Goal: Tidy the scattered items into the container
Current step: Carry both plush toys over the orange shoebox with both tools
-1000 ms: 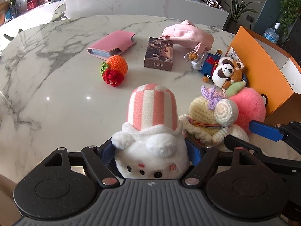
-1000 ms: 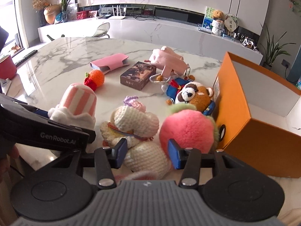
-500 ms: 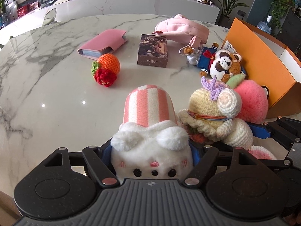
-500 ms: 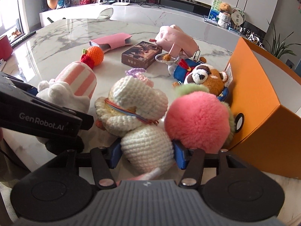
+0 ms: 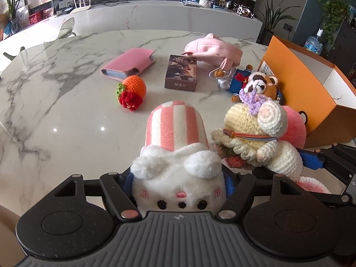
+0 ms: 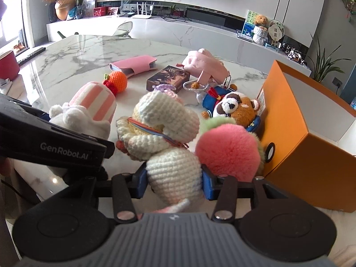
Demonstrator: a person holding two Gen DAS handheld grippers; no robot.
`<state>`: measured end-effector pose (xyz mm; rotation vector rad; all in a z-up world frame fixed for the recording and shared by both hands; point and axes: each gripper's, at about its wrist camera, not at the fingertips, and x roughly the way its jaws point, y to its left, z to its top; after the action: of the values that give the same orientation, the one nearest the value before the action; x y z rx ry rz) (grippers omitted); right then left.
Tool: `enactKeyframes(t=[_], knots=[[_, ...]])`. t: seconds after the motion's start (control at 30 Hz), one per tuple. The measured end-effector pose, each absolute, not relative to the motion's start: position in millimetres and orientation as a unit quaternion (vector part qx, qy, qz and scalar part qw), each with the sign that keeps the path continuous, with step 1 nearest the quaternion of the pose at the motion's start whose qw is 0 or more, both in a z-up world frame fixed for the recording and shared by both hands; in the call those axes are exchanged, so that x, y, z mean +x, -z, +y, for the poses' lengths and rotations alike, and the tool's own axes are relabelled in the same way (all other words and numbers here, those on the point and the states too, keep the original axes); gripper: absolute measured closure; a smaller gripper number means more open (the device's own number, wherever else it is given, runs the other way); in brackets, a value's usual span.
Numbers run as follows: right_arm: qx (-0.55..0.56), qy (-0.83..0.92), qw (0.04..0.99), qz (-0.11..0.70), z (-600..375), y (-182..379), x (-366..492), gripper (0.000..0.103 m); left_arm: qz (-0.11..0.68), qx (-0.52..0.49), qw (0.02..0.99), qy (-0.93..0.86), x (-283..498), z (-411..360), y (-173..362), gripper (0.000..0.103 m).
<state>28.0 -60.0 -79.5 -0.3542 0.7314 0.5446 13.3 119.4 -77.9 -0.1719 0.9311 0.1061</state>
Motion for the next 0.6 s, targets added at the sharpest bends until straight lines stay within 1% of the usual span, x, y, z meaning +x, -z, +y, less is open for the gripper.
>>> enactKeyframes(t=[0.33, 0.6], knots=[[-0.156, -0.247, 0.91, 0.294, -78.5, 40.6, 1.9, 0.053, 0.404, -0.075, 0.91, -0.048, -5.8, 103.5, 41.4, 0.019], [-0.132, -0.22, 0.932, 0.255, -105.7, 13.7, -9.8, 0.053, 0.371, -0.056, 0.926, -0.026, -4.4, 77.6, 12.4, 0.019]])
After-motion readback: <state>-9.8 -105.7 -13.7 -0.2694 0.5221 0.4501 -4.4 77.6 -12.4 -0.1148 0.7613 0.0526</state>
